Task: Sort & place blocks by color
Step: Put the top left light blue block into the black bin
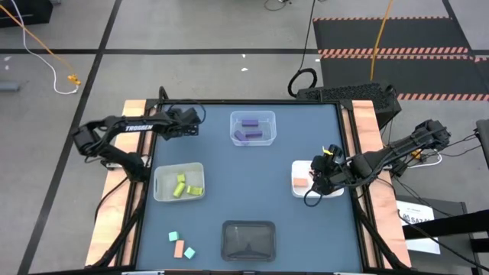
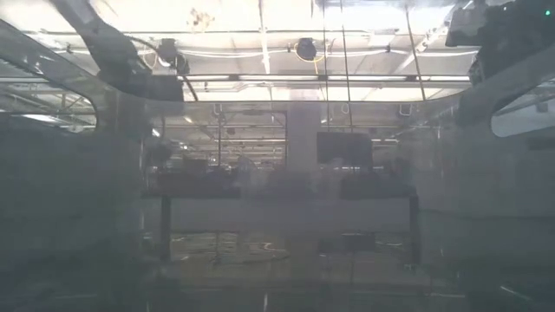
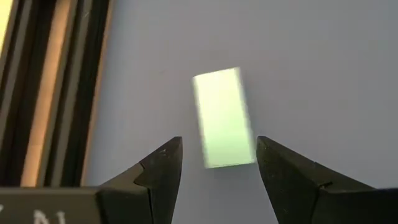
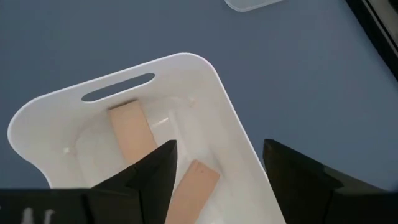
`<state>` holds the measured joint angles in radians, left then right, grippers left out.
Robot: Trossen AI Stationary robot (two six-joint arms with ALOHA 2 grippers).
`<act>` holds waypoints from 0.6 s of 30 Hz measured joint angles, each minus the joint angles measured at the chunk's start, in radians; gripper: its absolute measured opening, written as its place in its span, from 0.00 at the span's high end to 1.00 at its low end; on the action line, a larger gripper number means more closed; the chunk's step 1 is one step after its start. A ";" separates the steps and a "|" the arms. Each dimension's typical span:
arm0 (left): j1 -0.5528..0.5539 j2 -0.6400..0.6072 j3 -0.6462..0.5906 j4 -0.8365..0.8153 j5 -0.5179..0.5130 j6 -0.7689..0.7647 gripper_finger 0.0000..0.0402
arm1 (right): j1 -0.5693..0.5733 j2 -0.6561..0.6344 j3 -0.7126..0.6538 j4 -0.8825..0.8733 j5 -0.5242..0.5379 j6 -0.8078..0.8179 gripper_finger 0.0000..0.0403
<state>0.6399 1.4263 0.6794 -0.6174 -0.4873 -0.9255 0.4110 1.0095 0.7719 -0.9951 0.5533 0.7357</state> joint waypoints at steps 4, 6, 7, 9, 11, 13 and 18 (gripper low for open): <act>0.023 0.015 -0.028 0.054 0.013 0.001 0.48 | 0.000 0.000 0.000 0.000 0.000 0.000 0.43; 0.028 0.014 -0.041 0.092 0.031 0.010 0.48 | 0.000 0.000 0.000 0.000 0.000 0.001 0.43; 0.029 0.015 -0.044 0.110 0.039 0.013 0.48 | 0.000 0.000 0.000 0.000 0.000 0.001 0.43; 0.029 0.014 -0.046 0.122 0.040 0.014 0.48 | 0.000 0.000 0.000 0.000 0.000 0.001 0.43; 0.029 0.014 -0.046 0.131 0.038 0.017 0.48 | 0.000 0.000 0.000 0.004 0.000 0.001 0.43; 0.029 0.014 -0.046 0.145 0.036 0.028 0.48 | 0.000 0.000 0.000 0.008 0.000 0.002 0.43; 0.038 0.014 -0.048 0.149 0.033 0.029 0.48 | 0.000 0.000 0.000 0.027 0.000 0.001 0.43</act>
<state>0.6781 1.4403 0.6312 -0.4683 -0.4548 -0.8961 0.4112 1.0092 0.7719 -0.9677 0.5536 0.7363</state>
